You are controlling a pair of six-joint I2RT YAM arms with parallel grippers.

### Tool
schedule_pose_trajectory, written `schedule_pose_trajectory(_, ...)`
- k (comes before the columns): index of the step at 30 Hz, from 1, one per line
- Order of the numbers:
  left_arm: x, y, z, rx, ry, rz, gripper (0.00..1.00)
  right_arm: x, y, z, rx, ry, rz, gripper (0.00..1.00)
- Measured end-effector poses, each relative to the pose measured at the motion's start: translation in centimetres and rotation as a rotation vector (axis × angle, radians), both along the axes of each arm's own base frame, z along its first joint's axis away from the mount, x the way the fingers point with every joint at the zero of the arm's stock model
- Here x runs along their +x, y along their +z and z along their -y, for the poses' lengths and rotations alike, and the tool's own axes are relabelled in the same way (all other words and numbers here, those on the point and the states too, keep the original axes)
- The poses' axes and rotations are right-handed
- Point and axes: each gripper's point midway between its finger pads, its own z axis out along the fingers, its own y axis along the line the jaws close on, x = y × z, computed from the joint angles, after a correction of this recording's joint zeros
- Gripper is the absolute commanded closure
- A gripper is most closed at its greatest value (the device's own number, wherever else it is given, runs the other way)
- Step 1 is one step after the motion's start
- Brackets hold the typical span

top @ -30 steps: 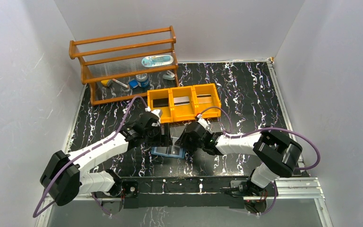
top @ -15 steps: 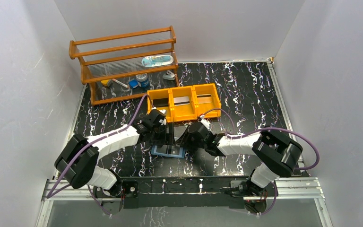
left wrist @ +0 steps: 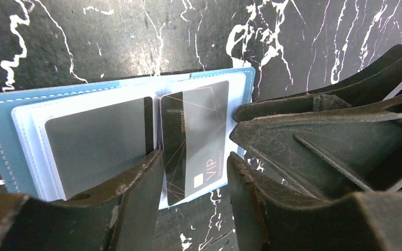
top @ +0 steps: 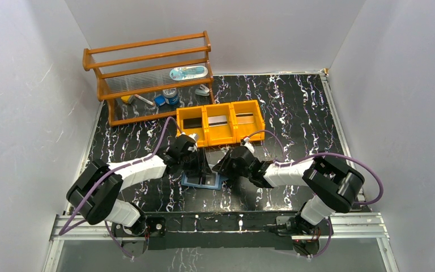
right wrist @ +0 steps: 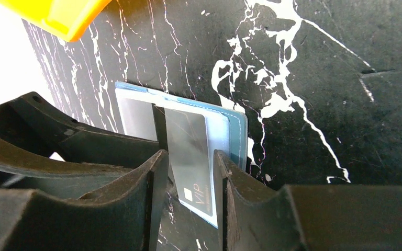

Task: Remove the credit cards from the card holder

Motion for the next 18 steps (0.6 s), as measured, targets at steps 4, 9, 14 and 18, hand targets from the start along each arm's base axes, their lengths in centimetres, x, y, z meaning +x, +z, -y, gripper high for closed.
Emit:
schedule_pose_trajectory(4,-0.7,-0.5,0.3,-0.047,0.010,-0.020,0.62,0.0,0.0,0.0,0.012,0.007,-0.008,0.54)
schedule_pose_trajectory(9,-1.0,-0.6,0.3,-0.083,0.031,-0.021,0.65,0.0,0.0,0.0,0.017,0.009,-0.014,0.54)
schedule_pose_trajectory(14,-2.2,-0.3,-0.2,-0.118,0.051,-0.033,0.68,0.0,0.0,0.1,0.016,0.009,-0.013,0.54)
schedule_pose_trajectory(18,-3.3,-0.3,-0.3,-0.154,0.068,-0.055,0.69,-0.1,0.1,0.3,0.008,0.017,-0.007,0.54)
